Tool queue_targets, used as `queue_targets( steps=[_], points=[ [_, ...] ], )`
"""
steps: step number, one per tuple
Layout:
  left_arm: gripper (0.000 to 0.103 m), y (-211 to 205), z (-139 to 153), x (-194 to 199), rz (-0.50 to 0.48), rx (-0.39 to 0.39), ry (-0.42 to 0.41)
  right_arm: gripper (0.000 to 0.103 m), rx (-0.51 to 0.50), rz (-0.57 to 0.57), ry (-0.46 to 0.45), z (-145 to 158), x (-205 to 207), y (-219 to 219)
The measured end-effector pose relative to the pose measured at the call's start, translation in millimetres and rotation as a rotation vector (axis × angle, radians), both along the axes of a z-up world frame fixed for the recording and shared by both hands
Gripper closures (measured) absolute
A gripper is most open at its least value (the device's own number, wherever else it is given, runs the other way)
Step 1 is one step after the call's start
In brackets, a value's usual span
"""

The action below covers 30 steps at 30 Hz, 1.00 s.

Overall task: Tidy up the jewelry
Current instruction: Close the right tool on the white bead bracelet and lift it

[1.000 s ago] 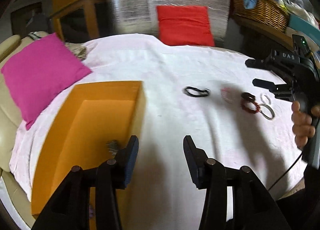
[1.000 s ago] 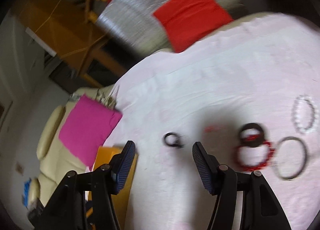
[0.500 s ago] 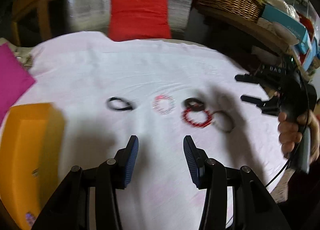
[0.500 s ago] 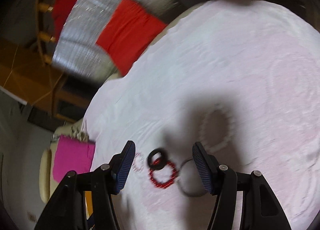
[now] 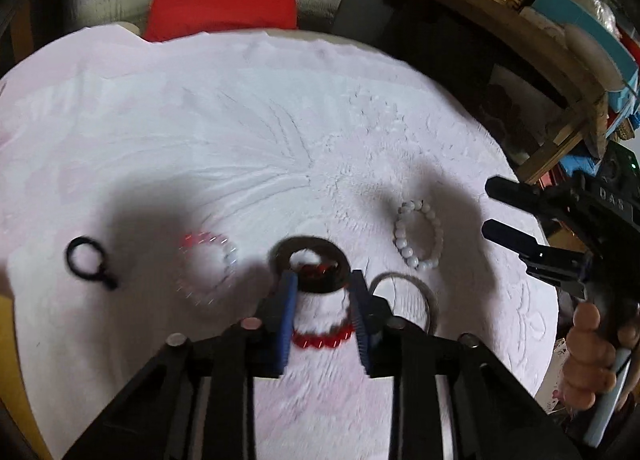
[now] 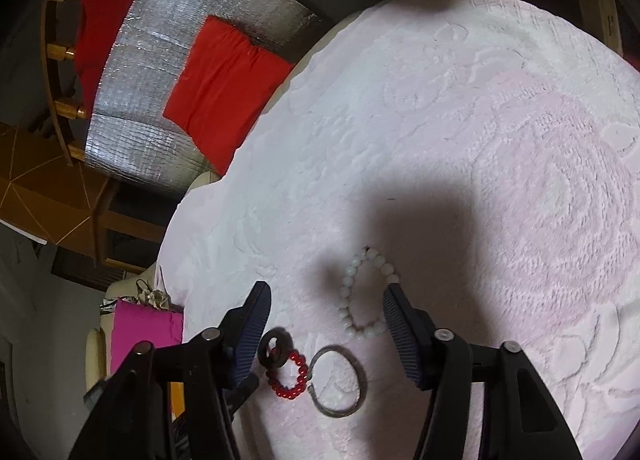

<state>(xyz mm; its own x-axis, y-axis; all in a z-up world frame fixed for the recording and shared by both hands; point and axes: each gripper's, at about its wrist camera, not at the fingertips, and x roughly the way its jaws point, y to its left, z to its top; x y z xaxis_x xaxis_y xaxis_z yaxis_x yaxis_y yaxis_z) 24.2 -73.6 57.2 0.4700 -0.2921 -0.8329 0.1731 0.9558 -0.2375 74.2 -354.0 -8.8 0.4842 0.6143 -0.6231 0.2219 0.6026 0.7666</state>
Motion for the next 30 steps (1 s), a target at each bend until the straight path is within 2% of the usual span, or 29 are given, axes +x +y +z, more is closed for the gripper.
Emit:
queue_targets(
  steps=[4,9,11,14,16,18,23,30],
  points=[
    [0.091,-10,-9,14,-0.021,-0.015,0.039,0.054,-0.022,0.005,0.028,-15,6,-5],
    [0.095,-16,-14,18,-0.031,-0.03,0.046,0.065,-0.15,0.059,0.057,-25,15,12],
    [0.097,-17,-11,18,-0.039,-0.034,0.036,0.068,-0.235,0.107,0.07,-29,18,26],
    [0.099,-15,-6,14,-0.048,-0.055,0.024,0.091,-0.451,0.176,0.039,-25,17,51],
    [0.099,-13,-4,12,-0.048,-0.065,0.013,0.091,-0.513,0.195,0.017,-22,16,60],
    [0.099,-11,-2,10,-0.046,-0.07,0.001,0.092,-0.515,0.176,0.018,-18,14,58],
    [0.099,6,8,2,-0.037,-0.093,-0.026,0.092,-0.431,0.084,-0.017,1,8,37],
    [0.099,8,8,-9,-0.057,-0.012,-0.031,0.092,-0.363,0.046,-0.03,13,3,27]
  ],
)
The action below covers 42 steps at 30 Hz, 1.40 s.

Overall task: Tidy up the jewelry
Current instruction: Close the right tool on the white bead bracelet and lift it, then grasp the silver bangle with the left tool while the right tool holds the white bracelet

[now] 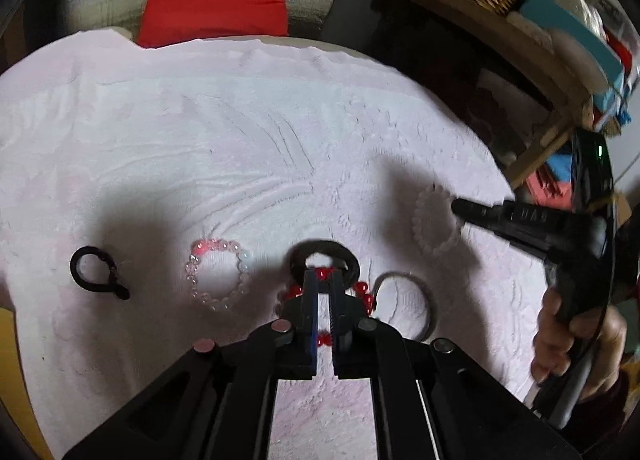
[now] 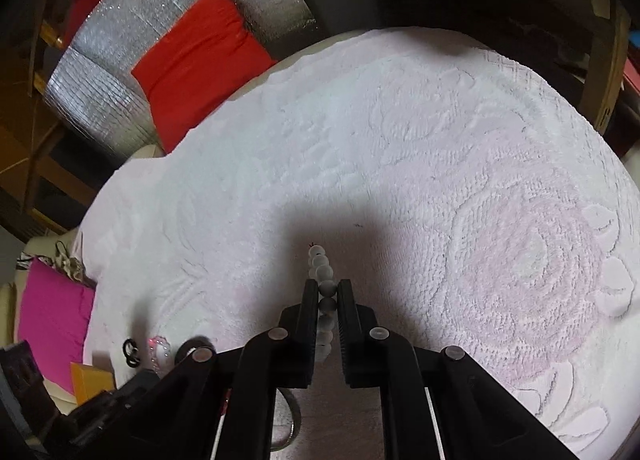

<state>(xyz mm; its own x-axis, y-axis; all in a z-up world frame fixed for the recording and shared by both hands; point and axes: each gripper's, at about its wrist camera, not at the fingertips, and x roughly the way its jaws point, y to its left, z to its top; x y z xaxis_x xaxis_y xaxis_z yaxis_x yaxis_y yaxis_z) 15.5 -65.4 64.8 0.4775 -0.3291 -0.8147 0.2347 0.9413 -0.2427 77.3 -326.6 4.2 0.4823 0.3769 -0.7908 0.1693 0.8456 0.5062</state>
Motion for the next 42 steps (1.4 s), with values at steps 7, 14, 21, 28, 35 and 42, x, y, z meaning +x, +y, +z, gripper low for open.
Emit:
queue_targets(
  steps=[7,14,21,28,35,42],
  points=[
    [0.096,-23,-7,-32,-0.097,0.013,-0.006,0.092,0.019,0.004,0.012,-4,2,-8],
    [0.093,-60,-16,-51,-0.195,-0.014,0.037,0.092,0.039,-0.006,0.032,-11,4,-14],
    [0.048,-55,-37,-43,-0.073,-0.059,0.116,0.092,0.058,-0.009,0.041,-13,2,-21],
    [0.034,-75,-43,-21,0.05,-0.032,0.104,0.092,0.069,-0.018,0.035,-13,1,-26],
    [0.037,-85,-45,-17,0.092,0.032,0.066,0.092,0.075,-0.019,0.032,-12,0,-30],
    [0.072,-68,-44,-16,0.082,0.024,0.057,0.092,0.085,-0.023,0.022,-9,0,-32]
  ],
)
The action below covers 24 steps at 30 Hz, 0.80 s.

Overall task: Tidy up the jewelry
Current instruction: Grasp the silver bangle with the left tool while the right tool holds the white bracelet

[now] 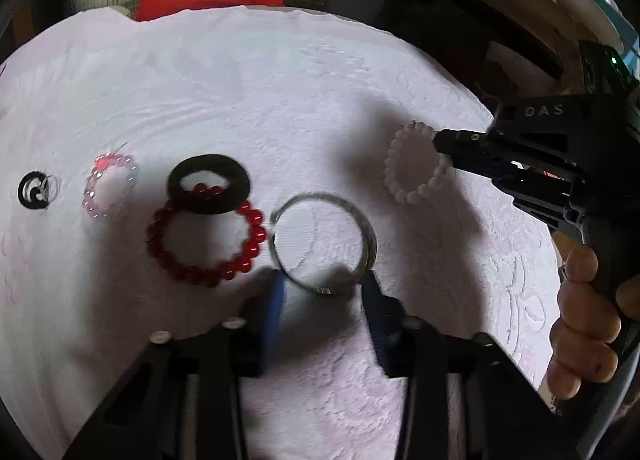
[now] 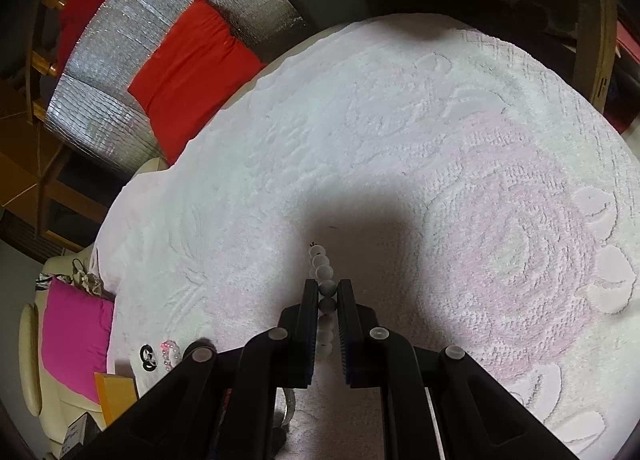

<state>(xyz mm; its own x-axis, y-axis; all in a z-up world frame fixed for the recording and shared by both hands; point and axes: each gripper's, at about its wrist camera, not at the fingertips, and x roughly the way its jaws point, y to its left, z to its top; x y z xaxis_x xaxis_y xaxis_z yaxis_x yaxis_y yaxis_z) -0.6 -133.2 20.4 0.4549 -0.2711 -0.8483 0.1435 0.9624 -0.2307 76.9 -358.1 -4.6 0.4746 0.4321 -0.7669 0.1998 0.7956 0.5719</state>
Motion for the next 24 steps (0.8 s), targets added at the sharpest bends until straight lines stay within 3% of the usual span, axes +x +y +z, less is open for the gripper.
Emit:
queue_targets(
  steps=[4,9,10,12,14,24],
  points=[
    [0.092,11,0,-5,-0.021,0.01,0.016,0.092,0.002,-0.001,-0.008,4,-1,0],
    [0.092,20,3,-12,-0.033,-0.024,0.048,0.092,0.007,-0.005,-0.01,5,0,1],
    [0.089,16,2,-13,-0.029,-0.018,0.055,0.092,0.007,-0.006,-0.011,5,0,1],
    [0.056,9,3,-15,-0.014,-0.047,0.066,0.092,0.007,-0.005,-0.013,6,0,2],
    [0.033,0,4,-12,0.008,-0.066,0.069,0.092,0.007,-0.005,-0.016,6,0,2],
    [0.017,-41,-3,17,0.208,0.144,0.047,0.092,0.038,-0.058,-0.035,10,-4,-22]
  ],
)
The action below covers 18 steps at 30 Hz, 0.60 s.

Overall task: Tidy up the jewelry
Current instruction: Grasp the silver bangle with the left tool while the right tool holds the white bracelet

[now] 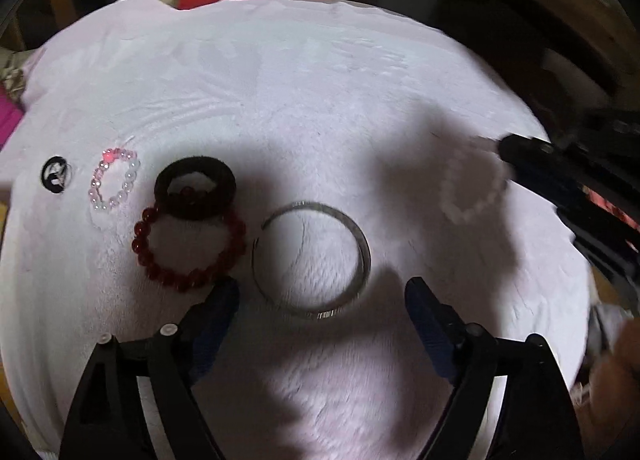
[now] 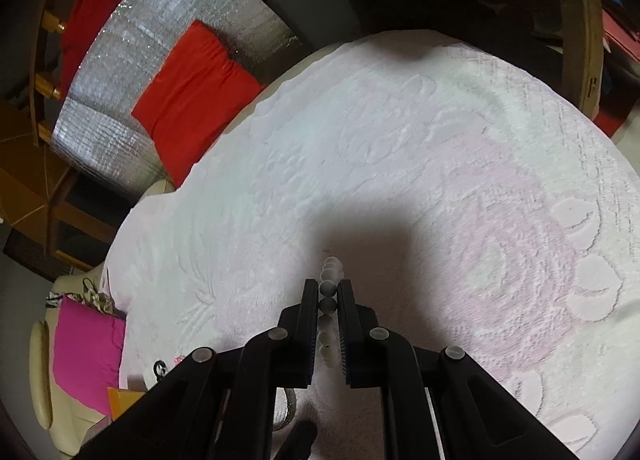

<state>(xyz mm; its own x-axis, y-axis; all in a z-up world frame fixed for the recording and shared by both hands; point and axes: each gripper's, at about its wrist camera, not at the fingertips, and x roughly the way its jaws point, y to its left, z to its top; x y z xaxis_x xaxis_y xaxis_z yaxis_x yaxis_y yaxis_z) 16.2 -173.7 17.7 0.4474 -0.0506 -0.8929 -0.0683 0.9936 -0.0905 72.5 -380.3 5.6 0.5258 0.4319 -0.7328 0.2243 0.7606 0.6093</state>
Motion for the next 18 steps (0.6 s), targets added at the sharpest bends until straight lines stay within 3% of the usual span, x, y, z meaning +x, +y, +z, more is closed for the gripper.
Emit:
queue_targets(
  steps=[5,8,9,15,18],
  points=[
    [0.017,-2,-4,2,0.027,0.07,-0.051,0.092,0.007,0.011,-0.013,3,-1,-1],
    [0.034,2,-3,-1,0.019,0.09,-0.079,0.092,0.01,0.007,-0.019,4,-2,-5],
    [0.042,8,-1,-3,0.017,0.077,-0.084,0.092,0.013,0.005,-0.02,4,-3,-6],
    [0.042,33,8,-18,-0.054,-0.048,-0.083,0.092,0.016,0.009,-0.03,7,-4,-3],
    [0.042,38,10,-30,-0.082,-0.073,-0.074,0.092,0.024,0.02,-0.043,11,-4,4]
  ],
)
